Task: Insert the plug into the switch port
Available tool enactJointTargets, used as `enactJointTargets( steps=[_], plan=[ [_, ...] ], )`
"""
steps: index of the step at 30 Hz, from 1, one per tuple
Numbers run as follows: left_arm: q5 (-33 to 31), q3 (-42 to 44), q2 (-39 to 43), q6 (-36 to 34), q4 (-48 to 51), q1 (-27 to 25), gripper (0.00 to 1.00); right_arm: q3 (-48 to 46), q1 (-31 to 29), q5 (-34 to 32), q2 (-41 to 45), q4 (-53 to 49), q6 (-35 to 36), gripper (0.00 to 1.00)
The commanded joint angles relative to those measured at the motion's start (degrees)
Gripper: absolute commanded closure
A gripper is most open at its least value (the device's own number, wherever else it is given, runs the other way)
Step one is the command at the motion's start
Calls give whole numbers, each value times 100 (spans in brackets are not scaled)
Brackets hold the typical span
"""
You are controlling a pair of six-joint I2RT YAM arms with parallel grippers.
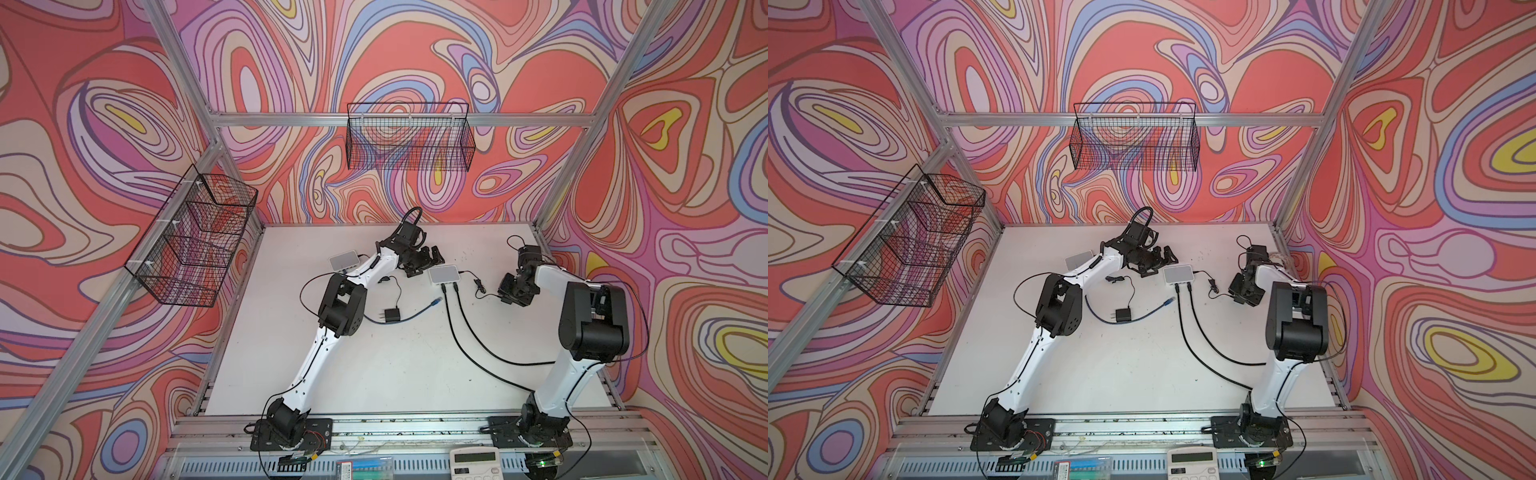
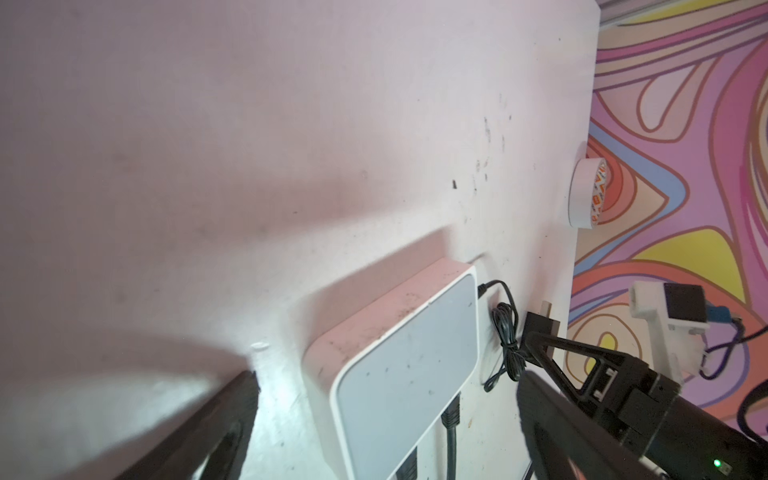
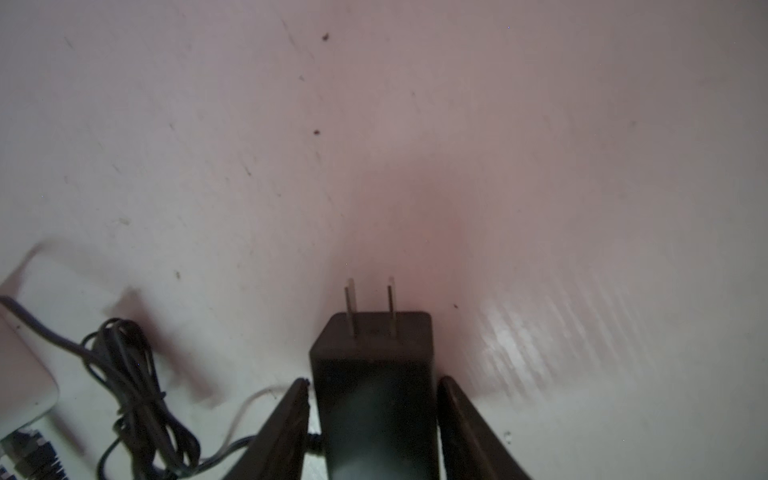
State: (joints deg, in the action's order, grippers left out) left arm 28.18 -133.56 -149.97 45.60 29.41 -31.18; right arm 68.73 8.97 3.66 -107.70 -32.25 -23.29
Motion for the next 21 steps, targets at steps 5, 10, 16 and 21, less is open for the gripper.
enactJointTargets(
  steps=[5,10,16,21],
  plan=[
    [-602,336,66,-117,1028,78,0,-113,12,76,182,-31,16,40],
    [-824,674,482,-248,997,84,0,-179,17,12,292,-89,16,3],
    [-1066,1113,1122,-510,1064,85,0,-444,17,-18,588,-76,-34,2],
    [-1110,1761,1838,-693,754,47,0,-550,16,-53,1120,-168,62,2]
  ],
)
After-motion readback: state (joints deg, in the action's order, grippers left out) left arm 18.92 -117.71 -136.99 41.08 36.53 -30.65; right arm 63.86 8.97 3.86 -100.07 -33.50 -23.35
